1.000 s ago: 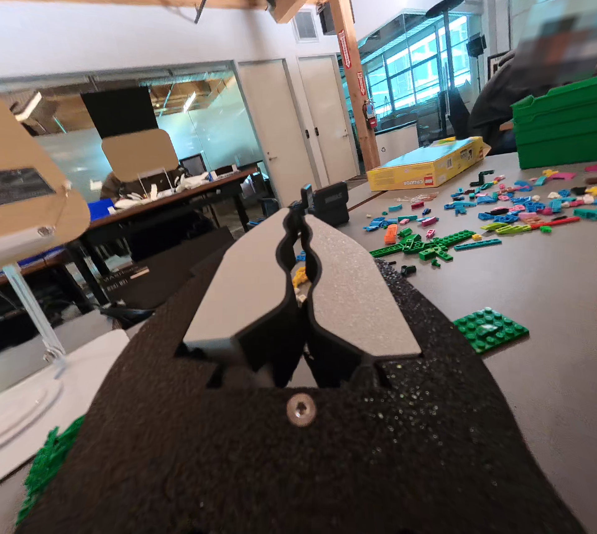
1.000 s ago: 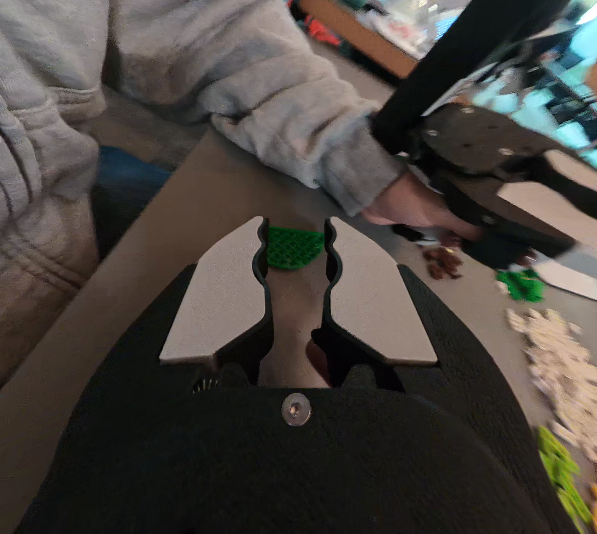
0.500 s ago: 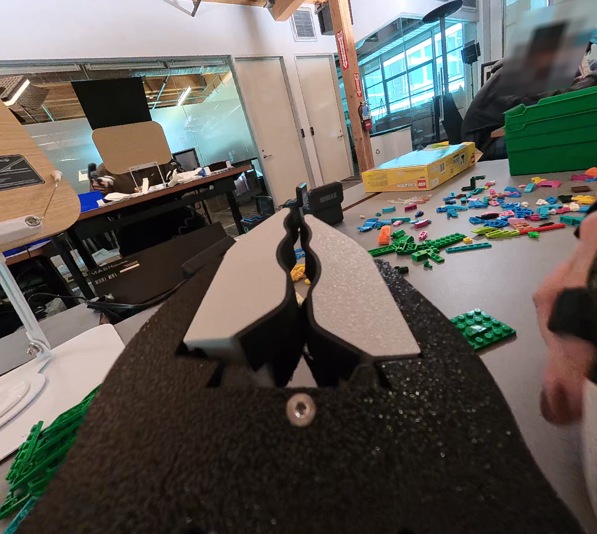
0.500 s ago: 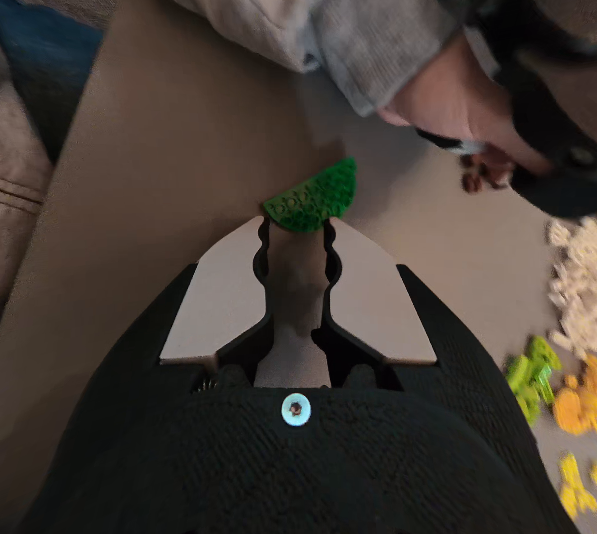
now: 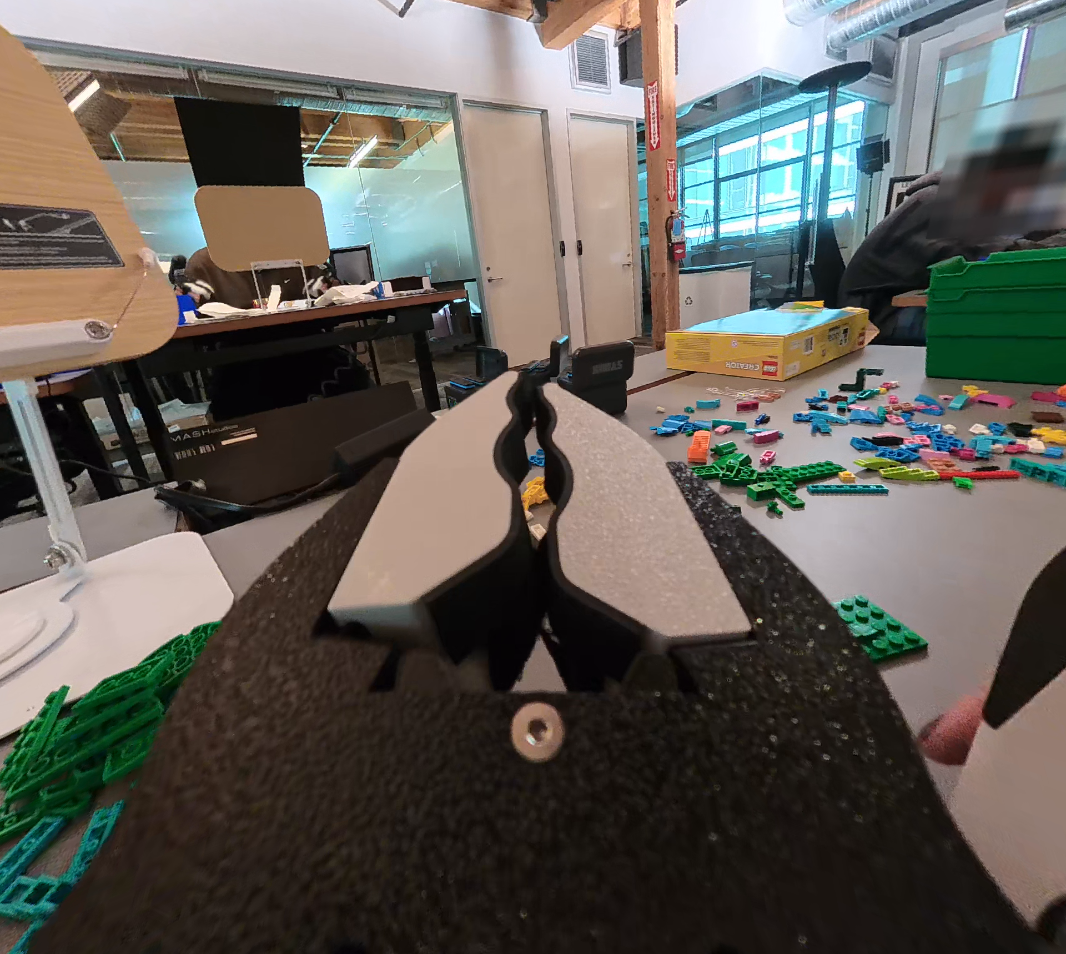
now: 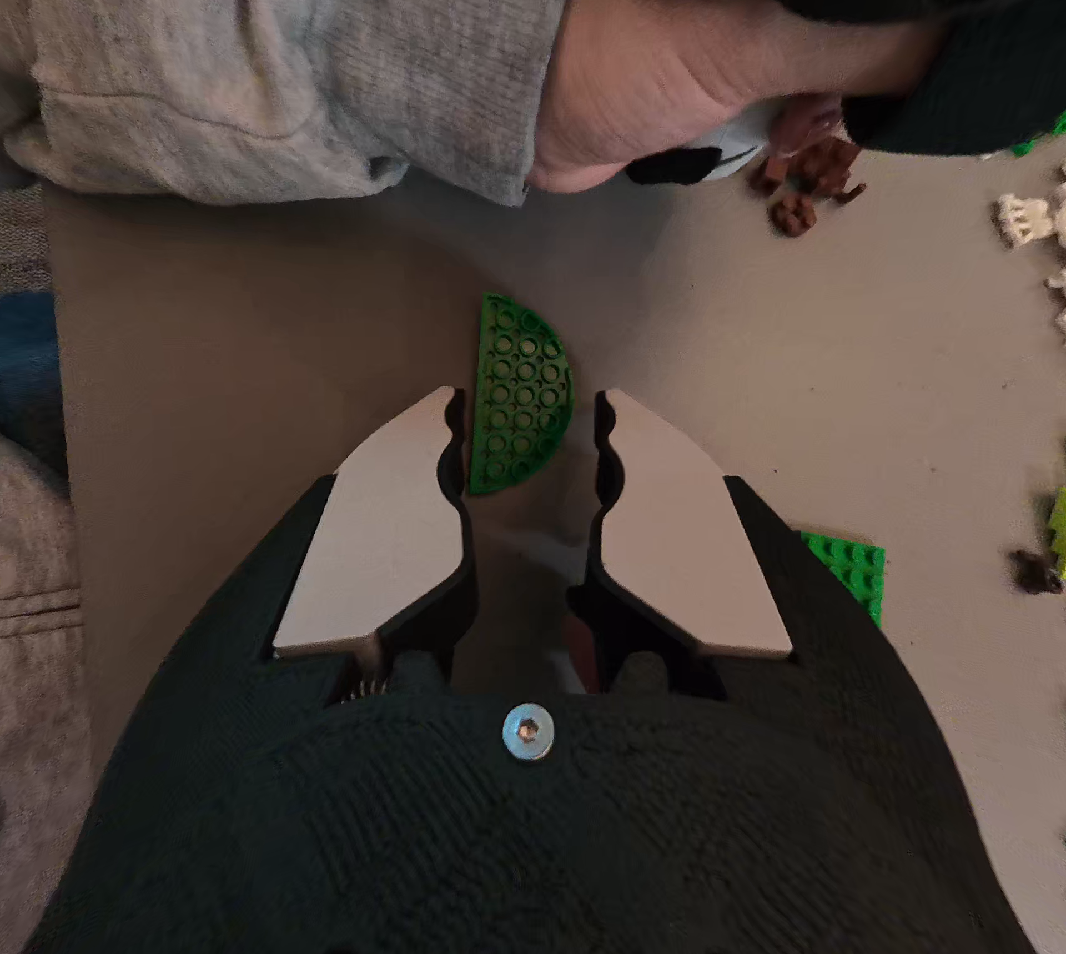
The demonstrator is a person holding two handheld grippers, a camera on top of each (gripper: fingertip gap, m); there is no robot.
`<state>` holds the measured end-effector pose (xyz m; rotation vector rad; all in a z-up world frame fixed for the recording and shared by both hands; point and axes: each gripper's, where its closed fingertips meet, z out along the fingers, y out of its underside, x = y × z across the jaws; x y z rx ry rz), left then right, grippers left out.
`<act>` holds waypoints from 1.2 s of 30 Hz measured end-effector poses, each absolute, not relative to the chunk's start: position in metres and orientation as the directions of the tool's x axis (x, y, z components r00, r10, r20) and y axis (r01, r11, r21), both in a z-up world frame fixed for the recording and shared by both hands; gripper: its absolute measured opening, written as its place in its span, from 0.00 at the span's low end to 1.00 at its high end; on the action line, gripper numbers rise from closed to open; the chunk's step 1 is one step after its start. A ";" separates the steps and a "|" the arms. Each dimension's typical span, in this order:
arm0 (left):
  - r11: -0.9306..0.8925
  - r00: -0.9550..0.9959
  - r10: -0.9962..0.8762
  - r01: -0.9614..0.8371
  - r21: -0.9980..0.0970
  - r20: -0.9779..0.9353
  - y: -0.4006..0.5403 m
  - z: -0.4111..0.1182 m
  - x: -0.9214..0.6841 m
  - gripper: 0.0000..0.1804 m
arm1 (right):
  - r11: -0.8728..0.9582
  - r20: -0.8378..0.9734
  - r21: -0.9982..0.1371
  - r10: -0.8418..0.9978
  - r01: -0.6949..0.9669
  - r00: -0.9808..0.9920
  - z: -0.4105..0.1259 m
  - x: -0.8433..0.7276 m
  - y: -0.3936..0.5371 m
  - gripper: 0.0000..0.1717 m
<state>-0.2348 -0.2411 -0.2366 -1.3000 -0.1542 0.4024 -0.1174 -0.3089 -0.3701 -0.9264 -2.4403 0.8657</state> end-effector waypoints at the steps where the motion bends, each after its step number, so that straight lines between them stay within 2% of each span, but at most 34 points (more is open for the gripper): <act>1: 0.210 0.923 0.371 -0.194 -0.958 -0.105 -0.241 -0.237 -0.236 0.00 | 0.588 0.122 -0.658 0.699 0.470 -0.704 -0.371 -0.118 -0.308 0.19; 4: 0.208 0.928 0.359 -0.182 -0.961 -0.098 -0.242 -0.237 -0.238 0.00 | 0.596 0.140 -0.648 0.706 0.474 -0.695 -0.371 -0.122 -0.301 0.18; 6: 0.200 0.951 0.294 -0.159 -0.967 -0.096 -0.240 -0.238 -0.234 0.00 | 0.659 0.290 -0.636 0.685 0.400 -0.668 -0.367 -0.131 -0.285 0.18; 8: 0.171 0.999 -0.012 -0.050 -0.984 -0.053 -0.232 -0.241 -0.204 0.00 | 0.723 0.481 -0.623 0.655 0.297 -0.583 -0.349 -0.143 -0.267 0.18; 10: 0.113 0.980 -0.170 0.127 -0.985 0.107 -0.235 -0.239 -0.197 0.04 | 0.804 0.677 -0.575 0.571 0.151 -0.464 -0.320 -0.150 -0.253 0.18; 13: 0.076 0.895 -0.299 0.368 -0.927 0.331 -0.243 -0.228 -0.200 0.23 | 0.938 0.931 -0.347 0.343 -0.007 -0.126 -0.270 -0.159 -0.225 0.17; 15: 0.016 0.827 -0.353 0.472 -0.881 0.437 -0.243 -0.227 -0.199 0.36 | 0.983 0.984 -0.172 0.174 -0.057 0.045 -0.252 -0.160 -0.218 0.18; 16: -0.010 0.808 -0.374 0.488 -0.873 0.456 -0.242 -0.229 -0.195 0.37 | 0.992 0.988 -0.098 0.106 -0.077 0.109 -0.247 -0.159 -0.219 0.18; 19: -0.061 0.828 -0.396 0.409 -0.911 0.398 -0.238 -0.241 -0.182 0.34 | 0.994 0.969 0.068 -0.046 -0.083 0.243 -0.241 -0.161 -0.219 0.17; 23: 0.014 0.909 -0.351 0.245 -0.969 0.225 -0.235 -0.244 -0.176 0.18 | 0.982 0.942 0.176 -0.150 -0.064 0.299 -0.247 -0.164 -0.215 0.18; 26: 0.044 0.940 -0.321 0.132 -0.990 0.111 -0.234 -0.248 -0.170 0.08 | 0.981 0.943 0.178 -0.148 -0.076 0.299 -0.255 -0.162 -0.217 0.18; 32: -0.012 0.955 -0.293 -0.039 -0.999 -0.034 -0.224 -0.275 -0.158 0.04 | 0.982 0.950 0.168 -0.136 -0.092 0.281 -0.269 -0.160 -0.218 0.18; 36: -0.007 0.963 -0.228 -0.146 -0.989 -0.141 -0.224 -0.277 -0.164 0.04 | 0.993 0.967 0.095 -0.075 -0.072 0.245 -0.272 -0.161 -0.206 0.16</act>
